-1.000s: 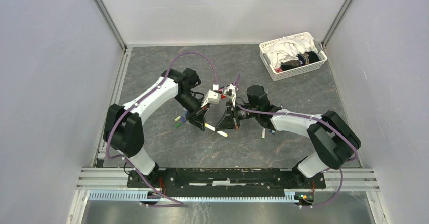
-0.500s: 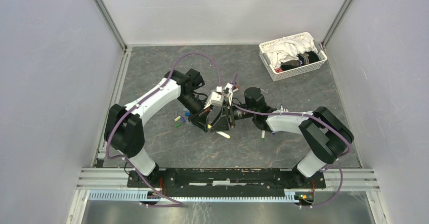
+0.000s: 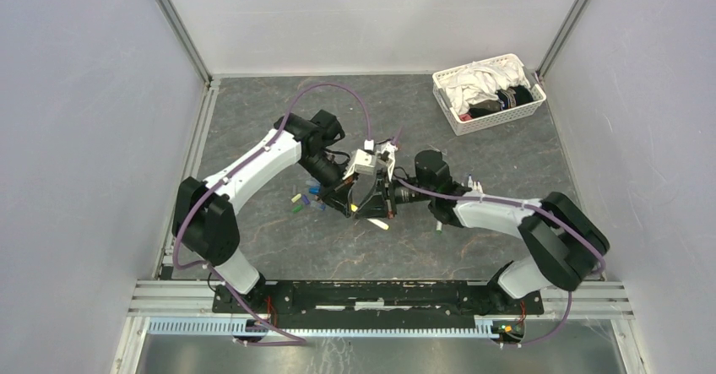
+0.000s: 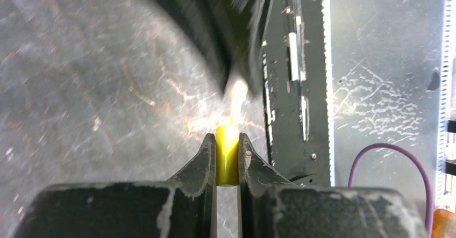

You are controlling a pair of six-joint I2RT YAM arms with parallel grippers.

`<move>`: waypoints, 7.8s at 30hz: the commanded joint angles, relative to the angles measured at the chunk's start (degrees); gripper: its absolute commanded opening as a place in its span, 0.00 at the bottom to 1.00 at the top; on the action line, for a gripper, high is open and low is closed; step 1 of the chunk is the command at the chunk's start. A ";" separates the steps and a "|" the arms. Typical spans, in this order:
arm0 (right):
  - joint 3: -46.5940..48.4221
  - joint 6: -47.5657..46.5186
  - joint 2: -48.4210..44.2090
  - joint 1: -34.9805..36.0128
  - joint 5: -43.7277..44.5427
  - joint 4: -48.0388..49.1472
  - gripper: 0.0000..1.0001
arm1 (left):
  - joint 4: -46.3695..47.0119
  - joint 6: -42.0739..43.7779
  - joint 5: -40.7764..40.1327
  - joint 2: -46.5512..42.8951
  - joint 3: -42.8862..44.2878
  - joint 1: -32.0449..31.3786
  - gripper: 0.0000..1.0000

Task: Open the pen caps
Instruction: Open the pen cap from the pen, then place the pen at the center of the board, then place the pen cap at the center of the board, then pick up the pen from the center of the board.

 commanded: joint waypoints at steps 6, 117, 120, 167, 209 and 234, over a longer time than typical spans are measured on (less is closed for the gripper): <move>-10.76 -11.37 -11.62 -2.82 5.20 -21.65 0.00 | -9.58 8.13 -11.00 -0.65 8.94 11.81 0.02; 38.97 -36.57 32.11 -14.85 20.67 -33.69 0.52 | 17.39 -20.68 -15.07 -25.88 -5.94 22.58 1.00; 40.07 -36.69 32.47 -15.28 19.14 -34.05 0.51 | 17.26 -20.46 -14.51 -25.69 -6.08 22.57 1.00; 4.85 -28.43 9.20 -17.81 33.16 -16.47 0.60 | 15.78 -19.19 -11.76 -25.18 -5.94 22.56 1.00; 20.32 -31.59 22.70 -14.62 23.12 -23.86 0.46 | 15.24 -17.74 -11.39 -25.53 -7.96 22.58 1.00; 3.02 -28.57 14.95 -6.23 34.13 -18.76 0.03 | 12.51 -14.53 -7.45 -23.73 -8.38 22.49 1.00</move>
